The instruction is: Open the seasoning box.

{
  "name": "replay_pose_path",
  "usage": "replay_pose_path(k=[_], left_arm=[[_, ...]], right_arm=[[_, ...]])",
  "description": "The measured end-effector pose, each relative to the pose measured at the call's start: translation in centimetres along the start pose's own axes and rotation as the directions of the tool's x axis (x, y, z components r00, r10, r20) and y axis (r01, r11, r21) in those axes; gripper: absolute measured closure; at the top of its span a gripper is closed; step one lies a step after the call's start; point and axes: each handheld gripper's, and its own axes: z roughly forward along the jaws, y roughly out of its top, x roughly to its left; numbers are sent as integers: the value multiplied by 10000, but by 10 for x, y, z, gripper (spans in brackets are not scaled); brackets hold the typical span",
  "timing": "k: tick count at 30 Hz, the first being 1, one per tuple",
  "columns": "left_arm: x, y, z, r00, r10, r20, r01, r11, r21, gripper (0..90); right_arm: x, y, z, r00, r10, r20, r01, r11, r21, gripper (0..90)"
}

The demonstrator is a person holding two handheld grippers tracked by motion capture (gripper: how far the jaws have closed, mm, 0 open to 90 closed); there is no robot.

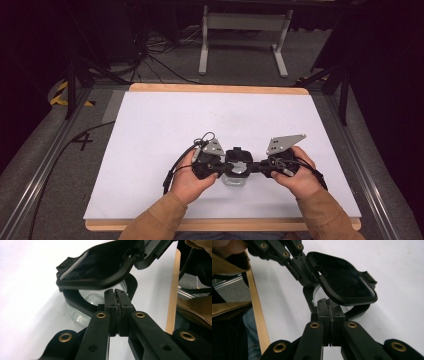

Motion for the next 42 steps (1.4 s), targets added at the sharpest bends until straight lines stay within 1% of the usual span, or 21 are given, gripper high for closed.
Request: replay_pose_path(k=[1, 3, 5, 7, 10, 12, 15, 17, 18, 23, 26, 28, 30, 33, 34, 35, 38, 39, 40, 41, 42], left_arm=[[-1, -1, 0, 9999, -89, -67, 89, 9999, -64, 894], [-3, -1, 1, 9998, -46, -203, 44, 9999, -117, 895], [-4, 0, 2, 9998, -29, -215, 28, 10000, -60, 896], [-5, 0, 2, 9998, -109, -186, 108, 9999, -94, 897], [-5, -1, 3, 9996, -210, -165, 209, 9997, -95, 898], [-4, 0, 3, 9997, -180, -184, 178, 9997, -140, 899], [-4, -1, 3, 9996, -210, -172, 208, 9997, -151, 899], [-3, -1, 3, 9997, -237, -114, 236, 9997, -97, 900], [-3, -1, 3, 9996, -264, -103, 262, 9995, -174, 900], [-3, -1, 3, 9996, -260, -50, 259, 9995, -163, 900], [-2, -1, 3, 9997, -229, -28, 229, 9996, -145, 900], [-4, -1, 3, 9998, -130, -123, 128, 9998, -128, 900], [-4, 0, 3, 9998, -72, -181, 71, 10000, -43, 900], [-4, 0, 3, 9998, -111, -157, 110, 9999, -58, 900], [-4, 0, 3, 9998, -122, -151, 121, 9999, -61, 900], [-4, 0, 3, 9998, -129, -131, 128, 9999, -54, 900], [-2, 0, 3, 9998, -183, -14, 183, 9998, -83, 900], [-2, 0, 3, 9998, -183, -14, 183, 9998, -83, 900], [-2, -1, 1, 9999, -2, -142, 0, 10000, -81, 899], [-2, -1, 1, 9999, -2, -142, 0, 10000, -81, 895], [0, -1, -2, 9999, 42, -132, -44, 9999, -118, 872]], right_arm=[[0, 0, 0, 10000, 16, 14, -16, 10000, -83, 900], [0, 1, 0, 9999, 53, 108, -50, 9997, -236, 900], [0, 1, 0, 9998, 99, 193, -91, 9991, -411, 900], [0, 3, -2, 9994, 135, 319, -111, 9973, -725, 900], [-1, 5, -3, 9988, 191, 451, -146, 9950, -992, 900], [-2, 7, -4, 9984, 264, 493, -204, 9926, -1193, 900], [-4, 10, -4, 9961, 325, 820, -201, 9888, -1476, 900], [-4, 12, -4, 9919, 518, 1156, -315, 9848, -1708, 900], [-5, 14, -3, 9893, 534, 1361, -285, 9834, -1791, 900], [-9, 20, -1, 9793, 504, 1962, -109, 9803, -1974, 900], [-11, 21, 1, 9764, 587, 2079, -146, 9781, -2077, 900], [-14, 22, 2, 9705, 737, 2294, -229, 9760, -2166, 900], [-19, 22, 3, 9597, 1067, 2601, -465, 9727, -2274, 900], [-22, 22, 4, 9564, 1193, 2666, -565, 9711, -2318, 900], [-23, 21, 5, 9522, 1316, 2756, -666, 9702, -2330, 900], [-23, 21, 6, 9509, 1342, 2789, -692, 9705, -2309, 900], [-23, 21, 6, 9498, 1387, 2804, -741, 9706, -2292, 900], [-22, 21, 5, 9504, 1342, 2806, -694, 9709, -2294, 900], [-21, 21, 4, 9526, 1292, 2755, -646, 9706, -2319, 900], [-21, 21, 4, 9526, 1292, 2755, -646, 9706, -2319, 900], [-19, 20, 2, 9571, 1225, 2627, -593, 9699, -2361, 898]])
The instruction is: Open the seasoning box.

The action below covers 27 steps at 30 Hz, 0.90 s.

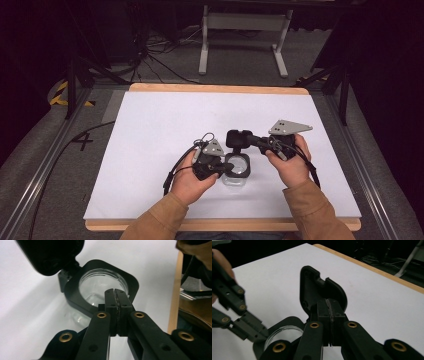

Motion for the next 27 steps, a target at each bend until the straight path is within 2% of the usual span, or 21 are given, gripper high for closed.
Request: replay_pose_path(k=[3, 6, 7, 8, 9, 11, 12, 14, 16, 18, 21, 25, 26, 27], left_arm=[[1, 0, -5, 10000, -9, 74, 9, 10000, -24, 851], [1, 0, -19, 10000, -58, 79, 61, 9994, -329, 836], [1, -1, -26, 9997, -226, 109, 231, 9987, -463, 824], [1, -1, -26, 9997, -226, 109, 231, 9987, -463, 802], [2, -2, -35, 9999, -136, 9, 136, 9995, -289, 780], [3, -4, -44, 9996, -135, -263, 135, 9999, -24, 734], [3, -4, -44, 9996, -135, -263, 135, 9999, -24, 720], [6, -6, -53, 9987, -233, -447, 232, 9997, -41, 707], [10, -10, -65, 9972, -498, -558, 487, 9986, -207, 686], [12, -12, -71, 9961, -520, -706, 504, 9984, -244, 683], [17, -19, -86, 9927, -717, -974, 692, 9972, -291, 673], [23, -24, -94, 9918, -742, -1042, 735, 9972, -109, 646], [26, -26, -97, 9904, -732, -1174, 726, 9973, -98, 636], [29, -29, -99, 9877, -839, -1322, 842, 9964, -36, 633]], right_arm=[[1, 0, -4, 9999, -56, -151, 55, 10000, -58, 897], [1, -1, -13, 9995, -96, -317, 94, 9999, -81, 872], [0, -2, -17, 9993, -78, -354, 73, 9999, -118, 855], [-2, -3, -22, 9992, -49, -388, 44, 9999, -129, 850], [-3, -4, -25, 9993, -43, -360, 37, 9999, -152, 839], [-6, -6, -31, 9991, 52, -421, -59, 9999, -145, 812], [-6, -6, -31, 9991, 52, -421, -59, 9999, -145, 812], [-9, -8, -38, 9993, 86, -374, -92, 9998, -155, 792], [-13, -11, -45, 9987, 149, -480, -154, 9998, -102, 739], [-14, -11, -46, 9988, 137, -469, -143, 9998, -117, 724], [-19, -16, -53, 9994, 94, -335, -95, 9999, -33, 668], [-25, -21, -60, 9995, 233, -202, -232, 9997, 31, 623], [-31, -25, -65, 9996, 257, 80, -258, 9997, 50, 591], [-33, -27, -66, 9996, 263, 118, -263, 9996, 66, 581]])
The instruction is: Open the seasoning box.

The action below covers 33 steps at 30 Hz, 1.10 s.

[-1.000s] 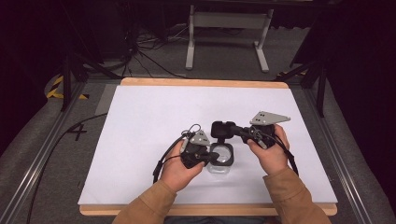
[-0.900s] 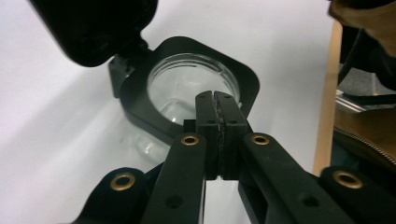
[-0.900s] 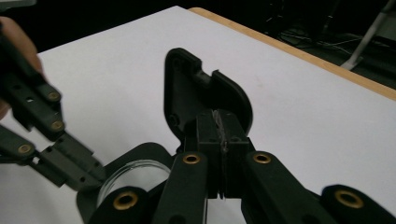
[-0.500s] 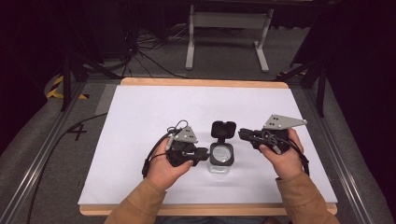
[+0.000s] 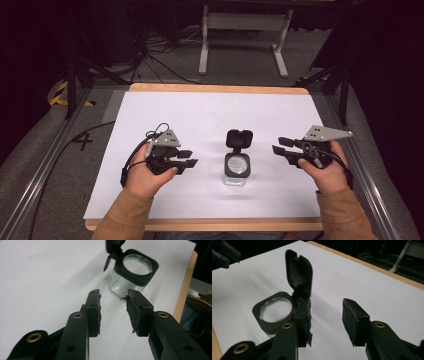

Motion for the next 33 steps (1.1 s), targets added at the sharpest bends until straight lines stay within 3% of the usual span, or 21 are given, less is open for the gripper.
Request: replay_pose_path(k=[8, 15, 19, 21, 24, 28, 33], left_arm=[[21, -14, -12, 9985, -389, -383, 387, 9992, -52, 591], [46, -32, -13, 9914, -948, -897, 985, 9944, 381, 536], [54, -39, -8, 9893, -968, -1095, 1033, 9931, 552, 502], [60, -45, -4, 9894, -776, -1224, 835, 9955, 439, 482], [66, -52, 3, 9880, -708, -1375, 770, 9962, 405, 443], [74, -60, 10, 9876, -958, -1246, 1034, 9931, 556, 428], [81, -68, 16, 9832, -1199, -1379, 1322, 9877, 835, 381]], right_arm=[[-20, -15, -8, 9983, 334, 470, -350, 9988, 337, 499], [-42, -38, 1, 9945, 463, 940, -585, 9897, 1310, 431], [-47, -44, 5, 9923, 675, 1040, -828, 9851, 1505, 419], [-52, -49, 9, 9915, 710, 1089, -884, 9825, 1638, 409], [-57, -57, 15, 9887, 782, 1279, -1028, 9747, 1986, 398], [-61, -64, 21, 9870, 859, 1360, -1148, 9682, 2221, 376], [-71, -77, 28, 9785, 900, 1856, -1410, 9485, 2837, 355]])
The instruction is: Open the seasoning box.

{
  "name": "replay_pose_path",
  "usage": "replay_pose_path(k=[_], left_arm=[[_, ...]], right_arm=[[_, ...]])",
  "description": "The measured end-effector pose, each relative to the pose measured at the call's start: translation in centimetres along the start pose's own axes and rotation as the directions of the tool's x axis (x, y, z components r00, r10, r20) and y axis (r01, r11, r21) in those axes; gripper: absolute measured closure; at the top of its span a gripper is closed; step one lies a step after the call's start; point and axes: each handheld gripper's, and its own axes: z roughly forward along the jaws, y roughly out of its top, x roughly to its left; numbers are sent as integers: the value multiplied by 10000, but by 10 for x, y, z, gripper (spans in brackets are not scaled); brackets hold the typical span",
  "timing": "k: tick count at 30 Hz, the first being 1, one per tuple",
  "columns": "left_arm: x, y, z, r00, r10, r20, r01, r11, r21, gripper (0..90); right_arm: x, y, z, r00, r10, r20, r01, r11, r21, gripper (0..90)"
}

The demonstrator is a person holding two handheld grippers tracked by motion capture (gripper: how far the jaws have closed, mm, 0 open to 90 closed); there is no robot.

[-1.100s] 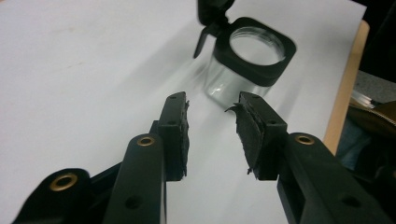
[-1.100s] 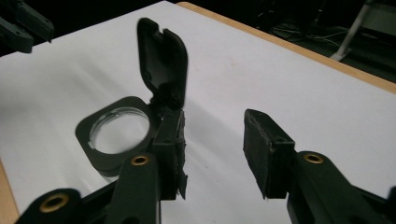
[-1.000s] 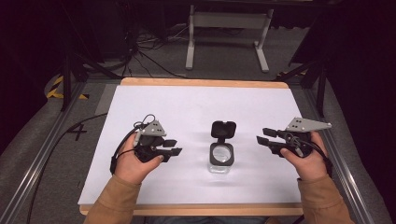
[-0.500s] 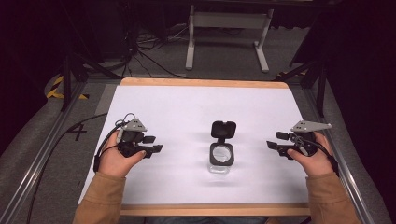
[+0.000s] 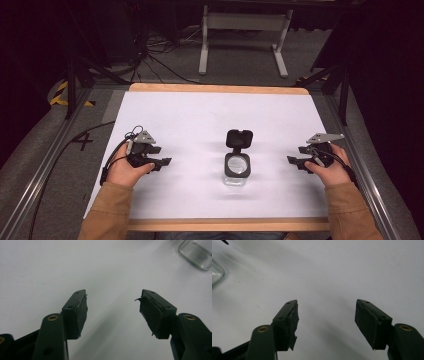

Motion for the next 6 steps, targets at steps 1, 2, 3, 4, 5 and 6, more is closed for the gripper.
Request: replay_pose_path(k=[1, 2, 3, 4, 5, 6], left_arm=[[1, -1, 1, 9999, -168, 27, 168, 9998, 97, 367], [3, -2, 2, 9996, -276, 49, 275, 9994, 233, 351], [5, -3, 3, 9994, -344, 1, 343, 9987, 387, 333], [5, -3, 4, 9989, -463, -81, 466, 9977, 483, 325], [5, -3, 4, 9989, -463, -81, 466, 9977, 483, 310], [6, -3, 4, 9986, -522, -127, 528, 9974, 495, 310]], right_arm=[[-1, -1, 1, 9999, 155, -7, -155, 9998, 109, 348], [-3, -2, 2, 9996, 270, 14, -270, 9994, 229, 347], [-3, -4, 3, 9994, 329, 48, -330, 9989, 330, 347], [-4, -5, 4, 9994, 338, 18, -338, 9985, 438, 347], [-4, -5, 4, 9994, 338, 18, -338, 9985, 438, 347], [-3, -5, 5, 9995, 330, -10, -329, 9980, 540, 347]])
